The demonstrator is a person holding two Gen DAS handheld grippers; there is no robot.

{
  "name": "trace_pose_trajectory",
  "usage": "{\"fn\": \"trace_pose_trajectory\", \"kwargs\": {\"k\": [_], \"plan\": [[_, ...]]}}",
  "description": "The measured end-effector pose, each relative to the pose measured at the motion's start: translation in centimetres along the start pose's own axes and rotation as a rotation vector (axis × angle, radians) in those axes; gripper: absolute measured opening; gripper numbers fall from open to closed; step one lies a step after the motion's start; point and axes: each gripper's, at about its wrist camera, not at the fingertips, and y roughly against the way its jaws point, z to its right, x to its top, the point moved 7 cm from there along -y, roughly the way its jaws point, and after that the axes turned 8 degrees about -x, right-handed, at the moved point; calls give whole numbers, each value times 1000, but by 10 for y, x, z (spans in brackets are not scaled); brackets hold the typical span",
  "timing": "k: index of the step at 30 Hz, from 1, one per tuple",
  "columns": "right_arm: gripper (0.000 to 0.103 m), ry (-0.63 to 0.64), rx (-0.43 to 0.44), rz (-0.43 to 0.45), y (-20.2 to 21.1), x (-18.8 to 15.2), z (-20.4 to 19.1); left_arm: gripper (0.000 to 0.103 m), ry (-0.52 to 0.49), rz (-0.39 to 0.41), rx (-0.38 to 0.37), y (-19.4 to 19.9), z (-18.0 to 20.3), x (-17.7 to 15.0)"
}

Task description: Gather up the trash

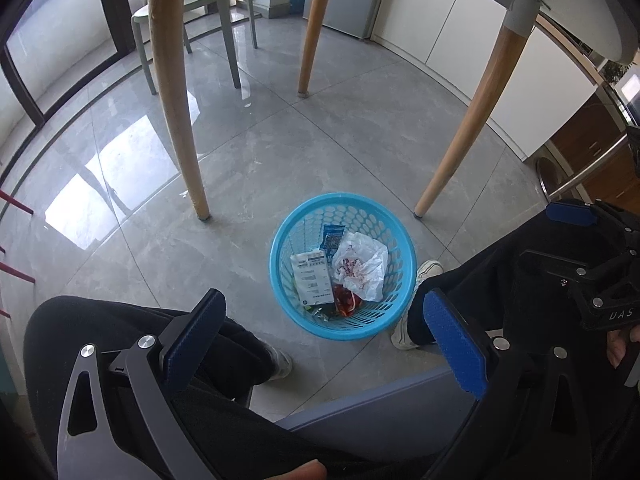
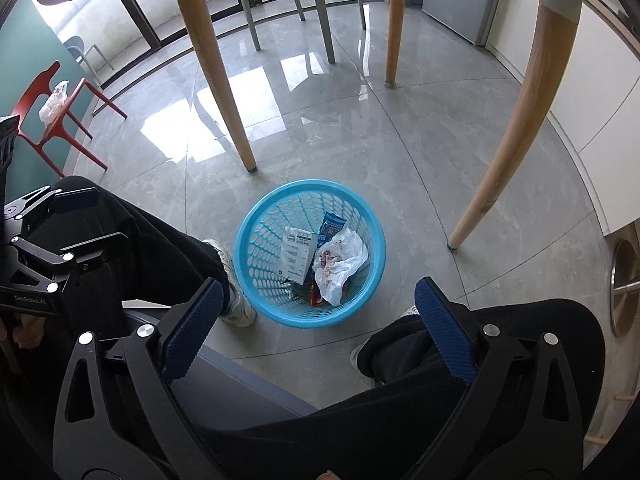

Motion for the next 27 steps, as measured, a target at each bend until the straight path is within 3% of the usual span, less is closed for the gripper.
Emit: {"fn": "trace_pose_trajectory", "kwargs": {"k": [27], "plan": [[95,15,20,-2,2,-1,-5,97,-42,8,-13,5,9,-3]]}}
